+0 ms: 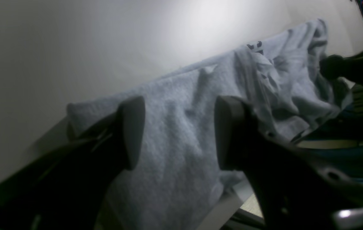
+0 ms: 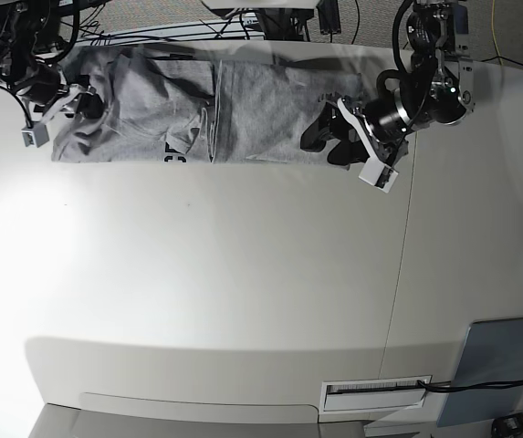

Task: Fold the T-shirt properly
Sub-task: 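Grasp the other strip end with the right gripper and fold it toward the middle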

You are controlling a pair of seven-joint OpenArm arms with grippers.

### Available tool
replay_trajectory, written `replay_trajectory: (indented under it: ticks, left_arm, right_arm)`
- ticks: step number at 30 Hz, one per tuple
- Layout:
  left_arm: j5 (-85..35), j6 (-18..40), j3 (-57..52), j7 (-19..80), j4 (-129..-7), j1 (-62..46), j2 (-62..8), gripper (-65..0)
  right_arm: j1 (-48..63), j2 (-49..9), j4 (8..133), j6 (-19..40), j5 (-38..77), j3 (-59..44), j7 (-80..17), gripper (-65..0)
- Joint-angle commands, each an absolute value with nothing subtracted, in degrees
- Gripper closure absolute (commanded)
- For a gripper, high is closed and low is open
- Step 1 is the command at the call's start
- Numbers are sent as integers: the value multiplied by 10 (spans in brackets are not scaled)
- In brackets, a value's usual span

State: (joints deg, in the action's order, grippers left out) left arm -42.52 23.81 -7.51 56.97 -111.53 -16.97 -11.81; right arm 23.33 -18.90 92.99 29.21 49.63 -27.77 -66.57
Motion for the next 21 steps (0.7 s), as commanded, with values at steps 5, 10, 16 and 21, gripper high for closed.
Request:
replay_trajectory:
  ticks: [5,10,16,21]
  left_arm:
    - [-433,241,-76,559,-1126,-167,-121,-354]
    - [-433,240,-76,559,-1126,-167,-121,-354]
    - [-433,241,-76,559,-1126,-167,-121,-354]
    - [-433,240,-76,559,-1126,-167,-121,-354]
  right_arm:
    - [238,-194,930,289,484,-266,-686,-291]
    - [238,-194,930,289,500,-266,-685,-291]
    - [238,-185,930,306,532,-266,-687,-291]
    - [238,-165,930,307,531,-266,-684,-288]
